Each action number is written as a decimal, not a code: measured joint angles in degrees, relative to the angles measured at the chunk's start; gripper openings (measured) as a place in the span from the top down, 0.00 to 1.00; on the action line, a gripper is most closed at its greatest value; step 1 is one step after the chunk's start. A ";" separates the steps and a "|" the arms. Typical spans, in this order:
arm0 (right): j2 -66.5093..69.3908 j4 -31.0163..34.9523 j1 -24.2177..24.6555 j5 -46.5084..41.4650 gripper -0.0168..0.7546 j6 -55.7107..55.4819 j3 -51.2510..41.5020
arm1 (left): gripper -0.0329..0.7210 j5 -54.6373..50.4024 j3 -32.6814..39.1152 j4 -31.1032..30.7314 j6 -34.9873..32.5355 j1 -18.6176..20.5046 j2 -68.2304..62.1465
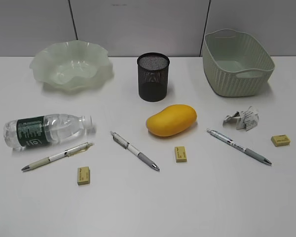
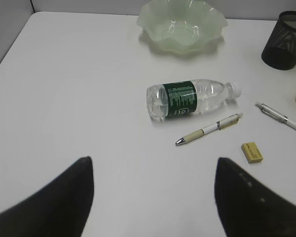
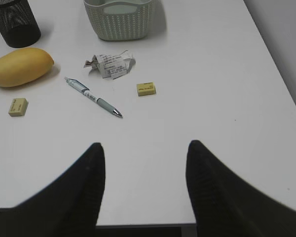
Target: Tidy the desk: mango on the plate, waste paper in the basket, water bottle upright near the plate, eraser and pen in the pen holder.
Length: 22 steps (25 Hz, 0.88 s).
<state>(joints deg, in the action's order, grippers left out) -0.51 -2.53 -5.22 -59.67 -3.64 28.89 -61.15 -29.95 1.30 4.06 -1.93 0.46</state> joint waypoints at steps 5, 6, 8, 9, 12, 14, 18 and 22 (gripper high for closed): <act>0.00 0.00 0.00 0.00 0.43 0.00 0.00 | 0.22 2.35 -0.97 1.02 0.00 0.00 -1.76; 0.00 0.00 0.00 0.00 0.43 0.00 0.00 | 0.22 4.51 -1.32 1.51 0.00 0.00 -2.85; 0.00 0.00 0.00 0.00 0.43 0.00 0.00 | 0.22 13.01 -2.14 2.91 0.00 0.00 -7.04; 0.00 0.00 0.00 0.00 0.43 0.00 0.00 | 0.22 16.69 -2.20 3.23 0.00 0.00 -8.87; 0.00 0.00 0.00 0.00 0.43 0.00 0.00 | 0.22 27.82 -2.20 5.98 0.00 0.00 -14.44; 0.00 0.00 0.00 0.00 0.43 0.00 0.00 | 0.22 33.97 -2.69 7.48 0.00 0.00 -18.28; 0.00 0.00 0.00 0.00 0.43 0.00 0.00 | 0.22 39.41 -6.50 7.71 -0.98 -0.33 -27.07; 0.00 0.00 0.00 0.00 0.43 0.00 0.00 | 0.22 40.72 -10.91 7.71 -3.70 -2.86 -35.87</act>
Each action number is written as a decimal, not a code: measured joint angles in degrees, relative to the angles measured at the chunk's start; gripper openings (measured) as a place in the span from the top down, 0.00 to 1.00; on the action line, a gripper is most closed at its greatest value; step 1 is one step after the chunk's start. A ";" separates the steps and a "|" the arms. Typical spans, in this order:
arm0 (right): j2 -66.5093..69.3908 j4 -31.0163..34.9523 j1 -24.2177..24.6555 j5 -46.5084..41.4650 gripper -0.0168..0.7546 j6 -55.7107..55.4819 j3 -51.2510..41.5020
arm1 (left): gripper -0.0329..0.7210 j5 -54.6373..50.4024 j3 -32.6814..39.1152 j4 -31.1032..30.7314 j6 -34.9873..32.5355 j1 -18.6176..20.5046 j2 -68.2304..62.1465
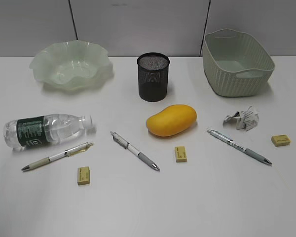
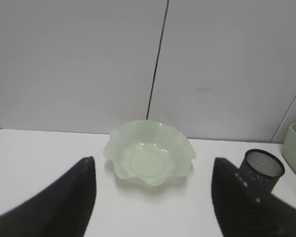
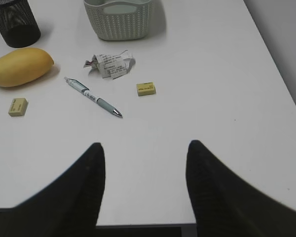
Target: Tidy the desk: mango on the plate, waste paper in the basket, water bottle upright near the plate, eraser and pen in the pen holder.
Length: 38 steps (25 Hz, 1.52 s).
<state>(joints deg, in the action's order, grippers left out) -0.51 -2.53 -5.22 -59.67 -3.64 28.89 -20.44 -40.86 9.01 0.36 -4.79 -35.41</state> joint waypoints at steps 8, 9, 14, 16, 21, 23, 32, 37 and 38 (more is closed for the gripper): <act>0.00 0.00 0.00 0.00 0.43 0.00 0.00 | 0.22 -0.06 -7.70 -0.47 -4.48 -14.75 -17.95; 0.00 0.00 0.00 0.00 0.43 0.00 0.00 | 0.22 -0.06 -8.45 -0.61 -4.54 -17.31 -19.91; 0.00 0.00 0.00 0.00 0.43 0.00 0.00 | 0.22 -0.26 -12.51 -2.40 -4.91 -27.94 -30.11; 0.00 0.00 0.00 0.00 0.43 0.00 0.00 | 0.22 -0.88 -14.56 -2.62 -4.96 -31.17 -34.62; 0.00 0.00 0.00 0.00 0.43 0.00 0.00 | 0.22 -3.76 -21.75 -2.76 -5.03 -35.03 -45.03; 0.00 0.00 0.00 0.00 0.43 0.00 0.00 | 0.22 -6.94 -24.95 -2.87 -5.40 -35.48 -49.59; 0.00 0.00 0.00 0.00 0.43 0.00 0.00 | 0.22 -18.62 -38.69 -2.94 -10.12 -35.52 -67.32; 0.00 0.00 0.00 0.00 0.43 0.00 0.00 | 0.20 -24.51 -46.58 -2.59 -14.34 -35.76 -75.85; 0.00 0.00 0.00 0.00 0.43 0.00 0.00 | 0.18 -25.57 -48.22 -2.59 -14.51 -35.76 -77.22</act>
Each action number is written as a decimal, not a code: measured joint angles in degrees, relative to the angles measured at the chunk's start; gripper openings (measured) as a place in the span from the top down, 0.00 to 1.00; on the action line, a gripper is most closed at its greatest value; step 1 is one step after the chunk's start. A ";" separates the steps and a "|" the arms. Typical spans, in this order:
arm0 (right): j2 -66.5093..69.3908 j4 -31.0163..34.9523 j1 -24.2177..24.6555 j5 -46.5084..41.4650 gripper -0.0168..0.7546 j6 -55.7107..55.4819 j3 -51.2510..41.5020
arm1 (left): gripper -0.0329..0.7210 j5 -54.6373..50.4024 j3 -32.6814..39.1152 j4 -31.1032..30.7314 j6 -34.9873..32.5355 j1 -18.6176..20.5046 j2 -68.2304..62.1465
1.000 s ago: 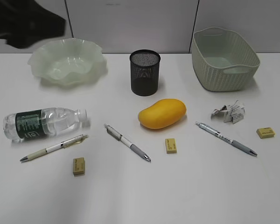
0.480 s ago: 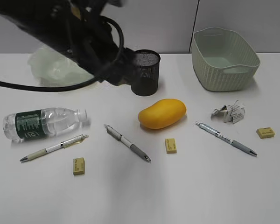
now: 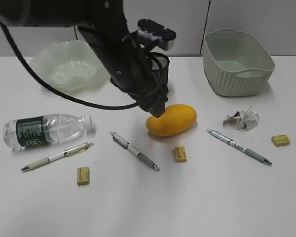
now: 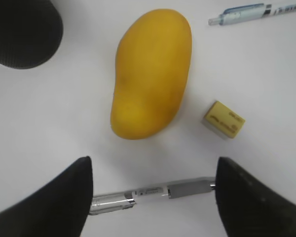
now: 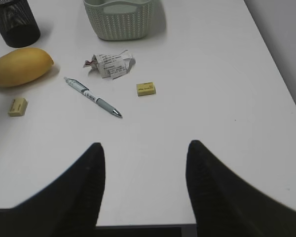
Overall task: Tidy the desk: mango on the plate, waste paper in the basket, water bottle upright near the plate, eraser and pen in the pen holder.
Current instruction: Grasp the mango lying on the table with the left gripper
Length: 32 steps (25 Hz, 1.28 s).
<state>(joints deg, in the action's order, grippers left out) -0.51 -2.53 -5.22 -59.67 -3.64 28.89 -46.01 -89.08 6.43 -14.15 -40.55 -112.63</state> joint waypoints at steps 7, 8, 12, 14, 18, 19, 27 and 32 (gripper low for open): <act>0.00 0.00 0.00 0.00 0.43 0.00 0.00 | 0.14 -3.49 -7.35 0.34 -1.95 0.00 -8.86; 0.00 0.00 0.00 0.00 0.43 0.00 0.00 | 0.14 -3.52 -7.91 0.39 -2.11 0.00 -9.83; 0.00 0.00 0.00 0.00 0.43 0.00 0.00 | 0.14 -2.90 -9.51 0.39 -2.91 0.00 -13.16; 0.00 0.00 0.00 0.00 0.43 0.00 0.00 | 0.14 -1.71 -10.12 0.39 -3.04 0.00 -14.65; 0.00 0.00 0.00 0.00 0.43 0.00 0.00 | 0.14 1.21 -10.59 0.14 -3.08 0.00 -16.96; 0.00 0.00 0.00 0.00 0.43 0.00 0.00 | 0.14 1.89 -10.64 0.14 -3.15 0.00 -17.59; 0.00 0.00 0.00 0.00 0.43 0.00 0.00 | 0.17 6.31 -10.76 0.09 -3.27 0.00 -20.68; 0.00 0.00 0.00 0.00 0.43 0.00 0.00 | 0.21 8.01 -10.76 0.09 -3.27 0.00 -20.68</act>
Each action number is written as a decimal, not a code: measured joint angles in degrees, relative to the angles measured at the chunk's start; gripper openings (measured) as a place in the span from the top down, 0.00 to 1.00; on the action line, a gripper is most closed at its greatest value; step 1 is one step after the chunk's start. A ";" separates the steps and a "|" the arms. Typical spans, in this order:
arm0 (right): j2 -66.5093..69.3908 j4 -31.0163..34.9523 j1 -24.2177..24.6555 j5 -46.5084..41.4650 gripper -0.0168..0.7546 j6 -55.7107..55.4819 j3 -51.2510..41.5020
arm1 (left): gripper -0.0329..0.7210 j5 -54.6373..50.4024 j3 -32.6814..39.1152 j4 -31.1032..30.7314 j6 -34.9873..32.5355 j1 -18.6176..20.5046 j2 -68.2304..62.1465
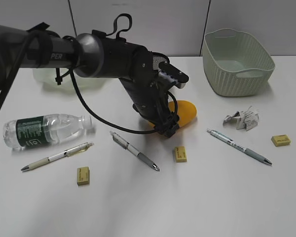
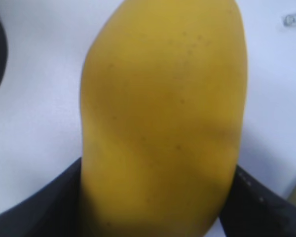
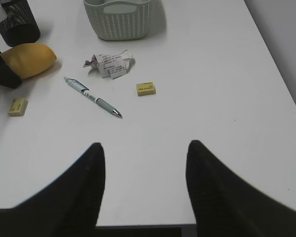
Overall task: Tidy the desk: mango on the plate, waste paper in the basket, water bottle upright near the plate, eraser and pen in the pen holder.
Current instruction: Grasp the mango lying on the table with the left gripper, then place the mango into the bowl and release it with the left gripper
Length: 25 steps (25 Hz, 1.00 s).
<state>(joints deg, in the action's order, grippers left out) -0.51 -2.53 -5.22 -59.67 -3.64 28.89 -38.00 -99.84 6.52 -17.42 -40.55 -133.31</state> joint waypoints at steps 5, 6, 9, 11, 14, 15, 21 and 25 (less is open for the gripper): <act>0.00 0.00 0.00 0.00 0.43 0.00 0.00 | 0.21 -0.94 0.00 0.00 0.00 0.00 0.00; 0.00 0.00 0.00 0.00 0.43 0.00 0.00 | 0.21 -1.21 0.00 0.00 0.00 0.00 0.14; 0.00 0.00 0.00 0.00 0.43 0.00 0.00 | 0.22 -2.27 0.00 0.00 0.00 0.00 1.83; 0.00 0.00 0.00 0.00 0.43 0.00 0.00 | 0.22 -2.55 0.00 0.00 0.00 0.00 3.86; 0.00 0.00 0.00 0.00 0.43 0.00 0.00 | 0.22 -2.26 -0.07 -0.06 0.00 0.00 8.10; 0.00 0.00 0.00 0.00 0.43 0.00 0.00 | 0.22 -2.13 -0.28 -0.11 0.00 0.00 9.29; 0.00 0.00 0.00 0.00 0.43 0.05 0.00 | 0.22 -1.86 -2.93 -0.67 -0.11 1.81 17.02; 0.00 0.00 0.00 0.00 0.43 0.05 0.00 | 0.22 -2.38 -3.11 -0.84 -0.15 5.98 20.30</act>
<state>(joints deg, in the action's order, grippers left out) -0.51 -2.53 -5.22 -59.67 -3.59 28.89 -40.38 -102.96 5.68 -17.57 -34.57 -113.01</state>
